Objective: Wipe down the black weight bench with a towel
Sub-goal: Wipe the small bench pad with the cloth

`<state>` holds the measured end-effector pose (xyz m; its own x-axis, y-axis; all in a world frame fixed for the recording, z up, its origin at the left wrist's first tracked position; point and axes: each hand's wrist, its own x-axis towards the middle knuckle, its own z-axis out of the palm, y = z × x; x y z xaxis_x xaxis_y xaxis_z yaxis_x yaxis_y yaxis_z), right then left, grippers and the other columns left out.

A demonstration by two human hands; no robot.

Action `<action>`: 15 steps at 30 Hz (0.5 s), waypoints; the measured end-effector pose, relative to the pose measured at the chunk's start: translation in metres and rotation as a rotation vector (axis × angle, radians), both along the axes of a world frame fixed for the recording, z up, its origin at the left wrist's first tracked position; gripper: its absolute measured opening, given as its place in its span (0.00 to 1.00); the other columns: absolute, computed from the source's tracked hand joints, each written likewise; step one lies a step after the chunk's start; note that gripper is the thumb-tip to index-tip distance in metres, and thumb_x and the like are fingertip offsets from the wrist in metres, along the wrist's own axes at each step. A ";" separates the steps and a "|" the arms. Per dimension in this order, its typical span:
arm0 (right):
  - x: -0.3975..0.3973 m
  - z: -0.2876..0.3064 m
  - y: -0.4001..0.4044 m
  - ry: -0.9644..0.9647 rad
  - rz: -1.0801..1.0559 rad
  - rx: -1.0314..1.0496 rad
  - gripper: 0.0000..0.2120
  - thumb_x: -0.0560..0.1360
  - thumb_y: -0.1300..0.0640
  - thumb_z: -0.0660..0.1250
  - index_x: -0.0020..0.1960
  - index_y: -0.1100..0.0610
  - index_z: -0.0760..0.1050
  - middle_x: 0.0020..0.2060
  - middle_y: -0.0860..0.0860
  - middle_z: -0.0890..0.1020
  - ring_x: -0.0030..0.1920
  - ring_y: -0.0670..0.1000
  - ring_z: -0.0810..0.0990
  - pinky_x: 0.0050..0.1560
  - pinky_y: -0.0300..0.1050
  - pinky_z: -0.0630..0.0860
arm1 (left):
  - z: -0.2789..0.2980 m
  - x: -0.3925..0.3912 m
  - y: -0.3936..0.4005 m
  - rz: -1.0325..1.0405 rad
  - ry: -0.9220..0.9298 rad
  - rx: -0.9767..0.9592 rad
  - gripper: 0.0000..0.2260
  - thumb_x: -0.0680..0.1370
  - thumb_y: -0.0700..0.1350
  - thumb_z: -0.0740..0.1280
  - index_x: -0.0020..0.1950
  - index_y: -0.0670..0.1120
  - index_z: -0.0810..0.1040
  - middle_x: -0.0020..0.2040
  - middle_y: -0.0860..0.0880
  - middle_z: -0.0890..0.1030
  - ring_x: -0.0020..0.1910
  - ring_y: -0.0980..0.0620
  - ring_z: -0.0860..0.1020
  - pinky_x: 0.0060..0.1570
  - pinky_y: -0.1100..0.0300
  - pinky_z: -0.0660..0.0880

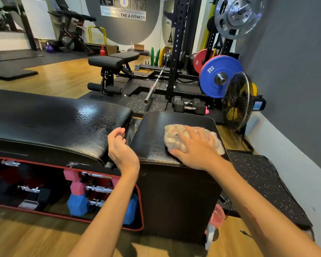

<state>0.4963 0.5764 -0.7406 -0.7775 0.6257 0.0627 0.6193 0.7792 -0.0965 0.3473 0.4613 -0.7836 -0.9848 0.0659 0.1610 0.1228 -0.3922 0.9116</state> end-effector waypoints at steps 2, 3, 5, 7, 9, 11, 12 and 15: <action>-0.014 0.000 -0.034 0.036 0.098 -0.022 0.36 0.74 0.26 0.53 0.78 0.36 0.51 0.80 0.47 0.47 0.79 0.59 0.42 0.74 0.68 0.39 | 0.004 0.003 0.001 0.044 -0.115 0.184 0.14 0.77 0.43 0.53 0.53 0.46 0.78 0.52 0.47 0.81 0.56 0.51 0.80 0.58 0.56 0.76; -0.022 -0.001 -0.050 0.054 0.152 -0.012 0.35 0.74 0.26 0.54 0.77 0.36 0.53 0.80 0.47 0.48 0.79 0.59 0.42 0.74 0.69 0.38 | 0.005 0.003 0.002 0.057 -0.164 0.229 0.15 0.78 0.43 0.54 0.55 0.44 0.78 0.52 0.46 0.82 0.55 0.50 0.81 0.56 0.57 0.78; -0.039 -0.006 -0.075 0.045 0.230 0.022 0.35 0.75 0.27 0.51 0.78 0.39 0.55 0.81 0.49 0.48 0.79 0.60 0.41 0.73 0.70 0.36 | 0.007 -0.003 0.001 0.036 -0.269 0.286 0.14 0.79 0.43 0.54 0.57 0.42 0.78 0.53 0.45 0.82 0.54 0.49 0.82 0.52 0.59 0.79; -0.054 -0.008 -0.084 0.016 0.250 0.021 0.35 0.77 0.28 0.48 0.79 0.41 0.56 0.81 0.50 0.48 0.79 0.61 0.41 0.73 0.71 0.36 | 0.007 -0.010 -0.002 -0.018 -0.359 0.339 0.16 0.80 0.43 0.54 0.60 0.40 0.77 0.56 0.44 0.81 0.56 0.48 0.81 0.52 0.59 0.78; -0.065 -0.005 -0.075 -0.010 0.262 -0.004 0.35 0.77 0.27 0.47 0.79 0.43 0.57 0.81 0.49 0.50 0.79 0.60 0.43 0.73 0.70 0.38 | 0.005 -0.014 -0.006 -0.030 -0.390 0.415 0.19 0.81 0.45 0.51 0.62 0.39 0.76 0.57 0.43 0.81 0.57 0.47 0.81 0.57 0.57 0.77; -0.073 -0.001 -0.060 -0.003 0.263 -0.027 0.36 0.77 0.28 0.48 0.78 0.47 0.61 0.79 0.48 0.55 0.78 0.59 0.47 0.74 0.69 0.43 | 0.005 -0.012 -0.009 -0.018 -0.399 0.461 0.22 0.82 0.47 0.48 0.63 0.38 0.76 0.57 0.44 0.81 0.56 0.48 0.81 0.59 0.57 0.76; -0.076 0.001 -0.055 0.012 0.258 -0.033 0.35 0.77 0.29 0.49 0.77 0.48 0.62 0.79 0.47 0.56 0.78 0.59 0.49 0.74 0.68 0.46 | 0.004 -0.011 -0.010 -0.014 -0.398 0.462 0.23 0.82 0.48 0.47 0.63 0.38 0.76 0.57 0.44 0.82 0.55 0.49 0.81 0.59 0.58 0.75; -0.069 0.002 -0.056 0.024 0.308 0.030 0.33 0.78 0.30 0.51 0.77 0.46 0.62 0.79 0.48 0.57 0.78 0.60 0.50 0.74 0.69 0.46 | 0.005 -0.010 -0.014 -0.042 -0.411 0.456 0.24 0.82 0.49 0.47 0.63 0.38 0.77 0.58 0.43 0.82 0.56 0.49 0.82 0.61 0.58 0.74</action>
